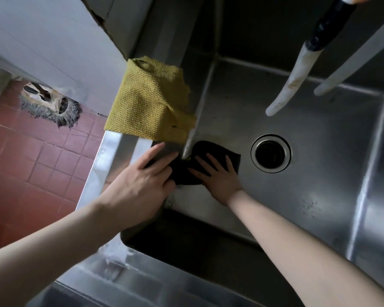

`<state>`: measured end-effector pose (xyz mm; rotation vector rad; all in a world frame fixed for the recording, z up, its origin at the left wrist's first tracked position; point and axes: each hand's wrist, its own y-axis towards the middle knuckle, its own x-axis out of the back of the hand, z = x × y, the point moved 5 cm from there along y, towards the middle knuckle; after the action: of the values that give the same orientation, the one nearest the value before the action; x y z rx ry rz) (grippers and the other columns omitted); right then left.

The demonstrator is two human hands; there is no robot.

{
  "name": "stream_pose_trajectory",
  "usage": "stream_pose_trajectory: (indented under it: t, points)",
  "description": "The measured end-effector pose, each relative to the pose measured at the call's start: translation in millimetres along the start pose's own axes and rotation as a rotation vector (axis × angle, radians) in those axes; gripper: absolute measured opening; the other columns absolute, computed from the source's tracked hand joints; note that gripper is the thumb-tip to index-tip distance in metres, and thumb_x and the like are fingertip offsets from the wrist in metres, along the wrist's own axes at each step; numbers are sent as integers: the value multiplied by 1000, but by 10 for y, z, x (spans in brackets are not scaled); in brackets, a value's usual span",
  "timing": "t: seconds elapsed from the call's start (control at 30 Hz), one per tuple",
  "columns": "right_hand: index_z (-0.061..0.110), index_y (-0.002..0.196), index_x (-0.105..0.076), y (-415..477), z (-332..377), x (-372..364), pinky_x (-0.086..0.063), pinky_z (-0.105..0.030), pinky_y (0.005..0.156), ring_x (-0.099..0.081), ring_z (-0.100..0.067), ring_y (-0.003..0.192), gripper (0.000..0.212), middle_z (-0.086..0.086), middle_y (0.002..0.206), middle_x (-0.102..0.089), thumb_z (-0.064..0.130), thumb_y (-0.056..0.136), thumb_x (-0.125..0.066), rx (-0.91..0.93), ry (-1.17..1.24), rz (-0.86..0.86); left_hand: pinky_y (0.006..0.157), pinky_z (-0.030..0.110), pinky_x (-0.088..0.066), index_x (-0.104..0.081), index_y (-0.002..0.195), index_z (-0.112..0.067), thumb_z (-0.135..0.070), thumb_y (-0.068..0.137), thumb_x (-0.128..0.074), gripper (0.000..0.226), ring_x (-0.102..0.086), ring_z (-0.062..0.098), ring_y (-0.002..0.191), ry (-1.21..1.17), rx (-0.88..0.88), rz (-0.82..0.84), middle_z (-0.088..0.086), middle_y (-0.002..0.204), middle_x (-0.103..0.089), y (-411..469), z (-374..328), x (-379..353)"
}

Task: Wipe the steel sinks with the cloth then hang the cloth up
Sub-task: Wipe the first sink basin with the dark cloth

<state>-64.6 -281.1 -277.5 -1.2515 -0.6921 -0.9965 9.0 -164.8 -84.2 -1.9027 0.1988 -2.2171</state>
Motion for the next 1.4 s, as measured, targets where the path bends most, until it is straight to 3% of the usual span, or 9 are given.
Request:
stream_pose_trajectory:
  t: [0.17, 0.27, 0.4, 0.63, 0.73, 0.9, 1.1, 1.23, 1.4]
  points:
    - [43, 139, -41, -256, 208, -138, -25, -68, 101, -27, -33, 141, 70, 1, 153, -34, 19, 79, -68, 11, 14, 52, 116, 49, -20, -66, 94, -12, -19, 87, -38, 29, -42, 32, 132, -58, -32, -33, 14, 118, -62, 4, 5, 54]
    - [46, 148, -11, -490, 193, -317, -1, -65, 109, 9, -29, 146, 68, 5, 161, 4, 20, 96, -46, 174, -105, 213, 113, 48, -28, -65, 105, -11, -20, 93, -46, 24, -40, 30, 135, -131, -62, -128, 14, 128, -58, 70, 30, 172]
    - [44, 148, -6, -631, 211, -339, 9, -64, 110, 20, -27, 144, 56, 7, 159, 13, 42, 100, -34, 132, -73, 320, 115, 52, -22, -64, 114, -13, -20, 96, -41, 30, -33, 30, 139, -117, -35, -216, 14, 136, -54, 325, 217, 336]
    - [49, 128, -51, -312, 99, -275, -41, -58, 93, -53, -24, 124, 79, 8, 139, -52, 47, 56, -84, -61, -3, 64, 113, 61, -16, -64, 113, -17, -32, 90, -42, 35, -32, 30, 139, -31, 43, -135, 12, 134, -55, 875, 684, 345]
    - [47, 133, -47, -25, -139, -52, -37, -60, 97, -48, -26, 129, 78, 5, 144, -47, 35, 64, -80, -177, 69, -22, 114, 60, -14, -64, 111, -18, -35, 91, -38, 37, -34, 29, 138, -4, 48, -119, 11, 130, -57, 1072, 788, 301]
    - [48, 147, -7, 488, -770, 332, 0, -57, 112, -1, -25, 147, 59, 4, 161, 0, 34, 99, -37, -256, 83, -111, 114, 59, -17, -67, 106, -18, -37, 88, -44, 34, -40, 29, 133, -3, 119, -110, 11, 126, -59, 1171, 914, 226]
    - [43, 149, -8, 818, -1246, 707, -4, -45, 114, 5, -25, 147, 53, 3, 161, 3, 34, 102, -30, -414, 299, -171, 115, 56, -14, -68, 104, -20, -36, 83, -49, 33, -43, 23, 131, -28, 172, -144, 5, 121, -63, 1173, 904, 212]
    - [42, 149, -9, 613, -1002, 541, -8, -54, 112, -1, -28, 147, 56, 1, 161, -4, 36, 99, -34, -339, 189, -128, 115, 56, -15, -68, 106, -21, -37, 82, -52, 33, -44, 24, 130, -45, 188, -150, 5, 121, -62, 1171, 916, 246]
    - [43, 133, -48, -52, -396, -48, -36, -58, 101, -46, -29, 130, 61, 2, 142, -50, 42, 74, -66, -149, 105, -101, 114, 57, -18, -68, 101, -20, -35, 80, -51, 31, -44, 24, 129, -54, 196, -123, 6, 121, -62, 1176, 903, 263]
